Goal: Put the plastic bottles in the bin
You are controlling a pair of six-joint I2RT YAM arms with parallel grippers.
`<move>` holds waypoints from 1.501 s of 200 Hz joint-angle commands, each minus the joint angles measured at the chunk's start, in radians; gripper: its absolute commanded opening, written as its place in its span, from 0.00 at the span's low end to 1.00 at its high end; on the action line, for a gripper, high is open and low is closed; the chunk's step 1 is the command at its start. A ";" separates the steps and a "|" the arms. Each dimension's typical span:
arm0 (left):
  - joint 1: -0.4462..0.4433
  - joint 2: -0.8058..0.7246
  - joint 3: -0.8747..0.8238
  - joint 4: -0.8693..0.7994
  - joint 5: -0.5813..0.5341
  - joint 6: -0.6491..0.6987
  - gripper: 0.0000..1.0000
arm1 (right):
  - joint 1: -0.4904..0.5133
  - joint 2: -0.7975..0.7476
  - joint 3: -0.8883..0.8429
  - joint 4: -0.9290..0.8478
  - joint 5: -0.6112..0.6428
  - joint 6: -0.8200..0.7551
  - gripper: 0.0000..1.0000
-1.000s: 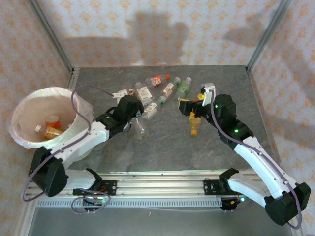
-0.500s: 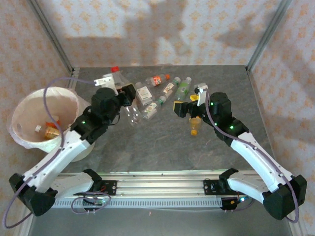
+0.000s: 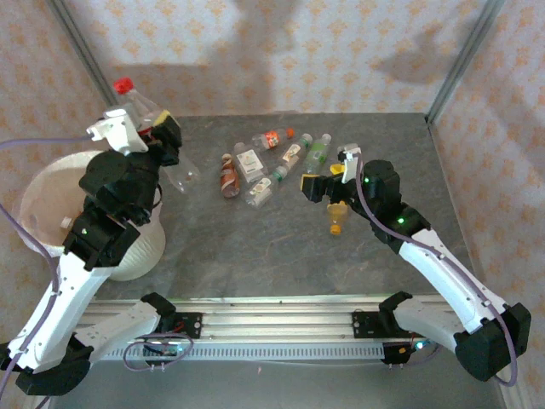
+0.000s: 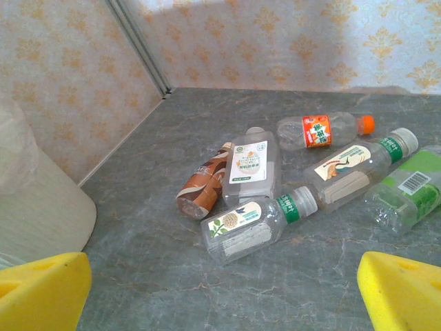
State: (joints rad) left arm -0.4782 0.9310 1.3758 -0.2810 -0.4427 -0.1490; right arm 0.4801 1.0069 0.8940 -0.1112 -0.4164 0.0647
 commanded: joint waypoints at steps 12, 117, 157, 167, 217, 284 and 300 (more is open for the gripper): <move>0.141 0.039 0.055 -0.023 -0.194 0.102 0.50 | 0.006 -0.013 0.025 0.013 0.029 0.016 0.99; 0.604 -0.005 -0.061 -0.068 -0.131 0.025 0.51 | 0.006 0.034 0.060 -0.027 0.056 -0.029 0.99; 0.752 -0.022 -0.171 0.051 0.225 0.118 0.54 | 0.005 0.036 0.057 -0.036 0.056 -0.034 0.99; 0.758 -0.026 -0.190 0.060 0.215 0.129 0.55 | 0.005 0.036 0.057 -0.040 0.060 -0.036 0.99; 0.814 -0.094 -0.321 0.082 0.330 0.149 0.56 | 0.006 0.041 0.048 -0.039 0.065 -0.042 0.99; 0.817 -0.127 -0.392 0.047 0.501 0.115 0.88 | 0.005 0.065 0.060 -0.031 0.060 -0.031 0.99; 0.817 -0.105 -0.368 0.025 0.564 0.092 0.88 | 0.005 0.063 0.053 -0.024 0.061 -0.017 0.99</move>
State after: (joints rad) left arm 0.3302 0.8062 0.9752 -0.2474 -0.0021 -0.0235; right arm 0.4801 1.0725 0.9192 -0.1421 -0.3630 0.0395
